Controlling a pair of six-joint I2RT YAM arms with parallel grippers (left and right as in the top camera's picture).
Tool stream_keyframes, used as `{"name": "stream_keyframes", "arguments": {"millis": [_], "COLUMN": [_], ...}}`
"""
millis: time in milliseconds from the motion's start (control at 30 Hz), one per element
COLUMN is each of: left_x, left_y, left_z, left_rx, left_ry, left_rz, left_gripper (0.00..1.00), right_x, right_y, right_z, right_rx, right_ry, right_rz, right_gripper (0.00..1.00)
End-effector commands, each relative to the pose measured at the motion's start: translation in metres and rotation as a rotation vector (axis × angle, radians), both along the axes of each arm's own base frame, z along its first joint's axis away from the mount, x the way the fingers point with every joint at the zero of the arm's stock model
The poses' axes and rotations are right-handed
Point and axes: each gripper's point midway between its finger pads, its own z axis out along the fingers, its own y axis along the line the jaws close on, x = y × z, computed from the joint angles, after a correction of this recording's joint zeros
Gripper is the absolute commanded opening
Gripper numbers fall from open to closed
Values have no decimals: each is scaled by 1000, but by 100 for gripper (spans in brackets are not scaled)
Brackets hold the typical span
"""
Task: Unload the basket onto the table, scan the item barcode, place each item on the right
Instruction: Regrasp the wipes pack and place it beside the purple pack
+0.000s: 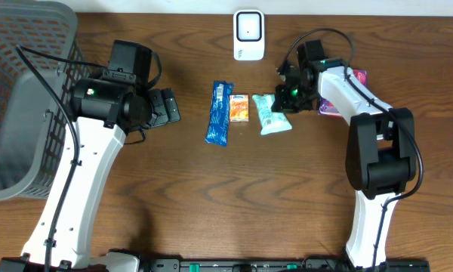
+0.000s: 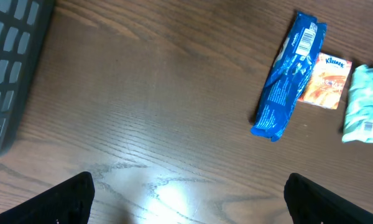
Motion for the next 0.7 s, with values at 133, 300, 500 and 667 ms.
{"name": "stream_keyframes", "arguments": {"millis": [133,300,500,667], "left_x": [1,1,1,1], "left_y": [5,5,5,5], "left_z": [3,3,3,3], "left_rx": [20,20,20,20], "left_ry": [-10,-10,-10,-10], "left_rz": [6,6,6,6], "left_gripper": [98,98,98,98], "right_x": [45,52,51,58], "right_y": [-84,-102,-98,-94], "right_z": [23,32,34,72], "right_rx": [-268,-307,-305,-301], "right_ry": [-80,-102,-102,-120], "right_rz": [-301,-328,-308,-301], "right_gripper": [1,1,65,72]}}
